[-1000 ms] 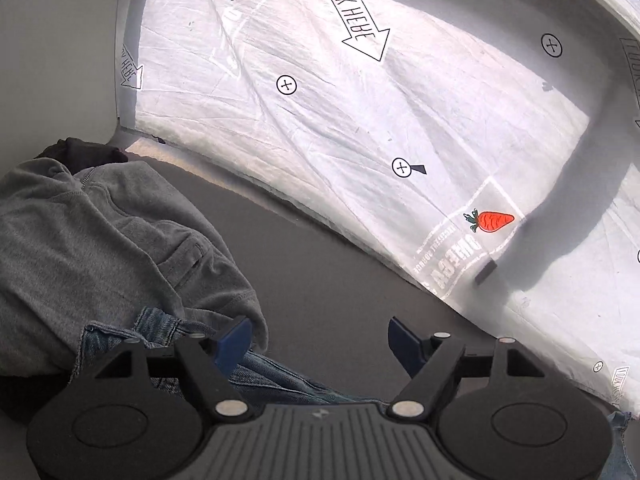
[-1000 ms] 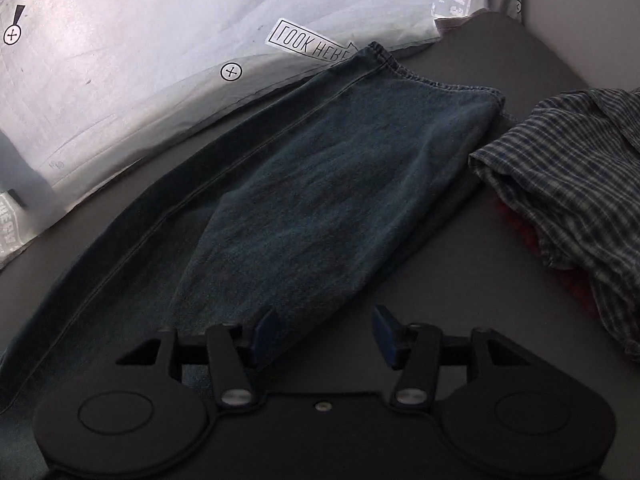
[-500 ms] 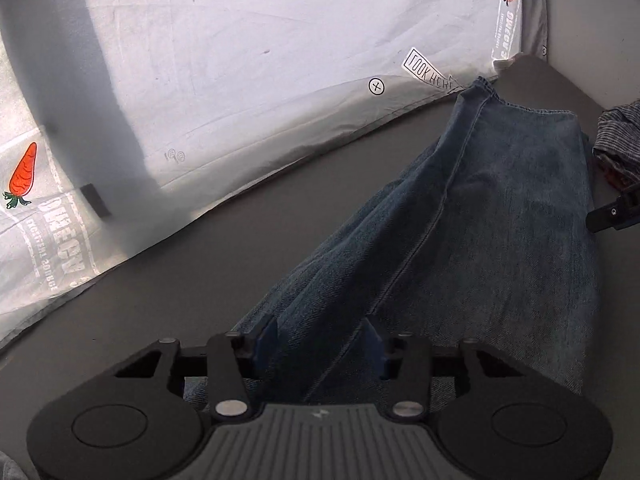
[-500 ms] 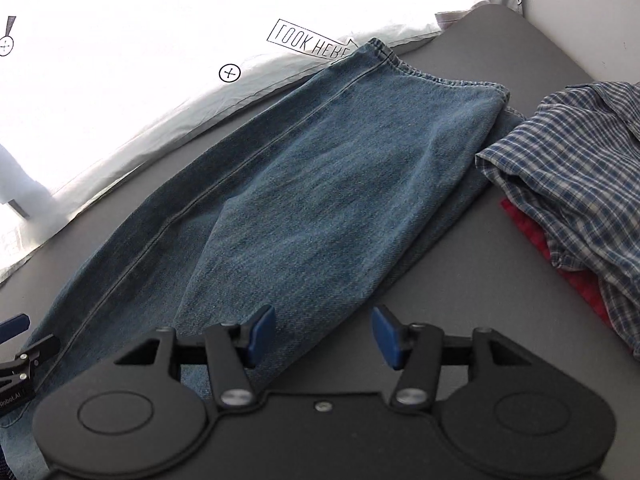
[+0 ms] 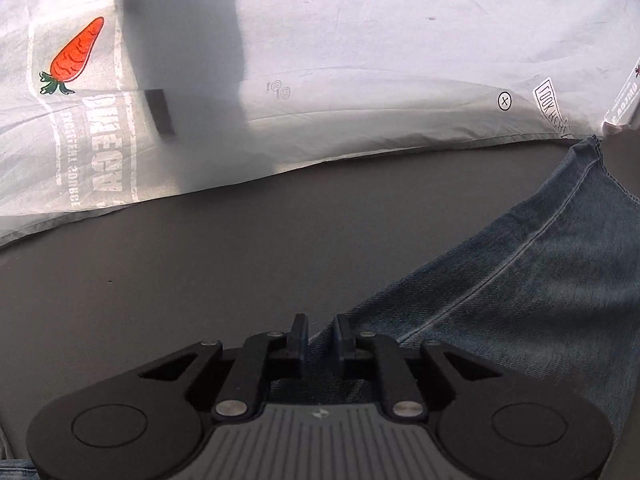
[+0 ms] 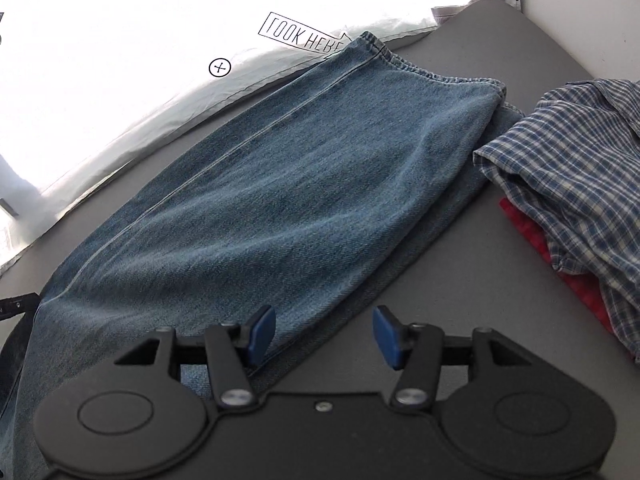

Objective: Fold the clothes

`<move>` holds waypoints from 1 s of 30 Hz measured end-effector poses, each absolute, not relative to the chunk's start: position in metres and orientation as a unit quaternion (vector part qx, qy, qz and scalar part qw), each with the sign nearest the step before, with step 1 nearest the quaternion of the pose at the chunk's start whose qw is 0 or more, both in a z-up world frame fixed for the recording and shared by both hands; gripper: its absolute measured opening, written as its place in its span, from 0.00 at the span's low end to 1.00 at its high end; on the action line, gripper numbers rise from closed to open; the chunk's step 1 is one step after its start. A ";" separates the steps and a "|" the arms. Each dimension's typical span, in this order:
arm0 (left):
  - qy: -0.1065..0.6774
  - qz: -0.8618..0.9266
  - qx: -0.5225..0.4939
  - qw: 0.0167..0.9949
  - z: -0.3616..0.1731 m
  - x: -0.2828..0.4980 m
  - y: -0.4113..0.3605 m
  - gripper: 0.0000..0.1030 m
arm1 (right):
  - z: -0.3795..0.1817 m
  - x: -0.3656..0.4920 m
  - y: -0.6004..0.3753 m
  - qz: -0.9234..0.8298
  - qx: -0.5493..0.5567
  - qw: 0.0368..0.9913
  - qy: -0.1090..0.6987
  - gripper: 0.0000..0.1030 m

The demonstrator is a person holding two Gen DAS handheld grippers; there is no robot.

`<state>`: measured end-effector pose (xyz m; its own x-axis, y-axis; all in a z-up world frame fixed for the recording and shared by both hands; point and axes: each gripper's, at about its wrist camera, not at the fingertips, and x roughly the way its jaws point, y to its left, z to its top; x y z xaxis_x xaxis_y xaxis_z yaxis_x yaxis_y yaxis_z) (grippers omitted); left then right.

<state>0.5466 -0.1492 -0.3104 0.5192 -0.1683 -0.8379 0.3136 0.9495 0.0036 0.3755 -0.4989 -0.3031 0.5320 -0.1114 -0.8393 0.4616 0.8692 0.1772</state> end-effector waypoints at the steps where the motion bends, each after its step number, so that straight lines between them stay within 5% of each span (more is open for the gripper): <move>1: 0.468 -0.132 0.050 0.872 -0.308 0.543 -0.140 0.23 | -0.300 0.374 -0.500 -0.172 0.188 0.856 0.449 0.54; 6: 0.439 -0.104 -0.059 0.890 -0.285 0.505 -0.096 0.39 | -0.301 0.374 -0.524 -0.200 0.209 0.852 0.436 0.56; 12: 0.468 -0.103 -0.049 0.877 -0.302 0.450 -0.091 0.39 | -0.316 0.394 -0.545 -0.214 0.252 0.839 0.432 0.56; 14: 0.490 -0.088 -0.042 0.866 -0.319 0.439 -0.091 0.39 | -0.322 0.404 -0.542 -0.216 0.249 0.835 0.440 0.42; 16: 0.477 -0.084 -0.048 0.873 -0.323 0.429 -0.086 0.41 | -0.322 0.412 -0.531 -0.227 0.197 0.838 0.456 0.09; 26: 0.499 -0.028 -0.137 0.855 -0.316 0.428 -0.041 0.42 | -0.320 0.402 -0.524 -0.249 0.144 0.830 0.478 0.07; 30: 0.480 0.016 -0.096 0.872 -0.298 0.425 -0.019 0.50 | -0.309 0.405 -0.508 -0.262 0.059 0.842 0.468 0.25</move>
<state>0.4249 -0.0193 -0.2982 0.5393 -0.0640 -0.8397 -0.1211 0.9808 -0.1526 0.4050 -0.5077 -0.3095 0.4243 -0.3860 -0.8191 0.4964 0.8557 -0.1461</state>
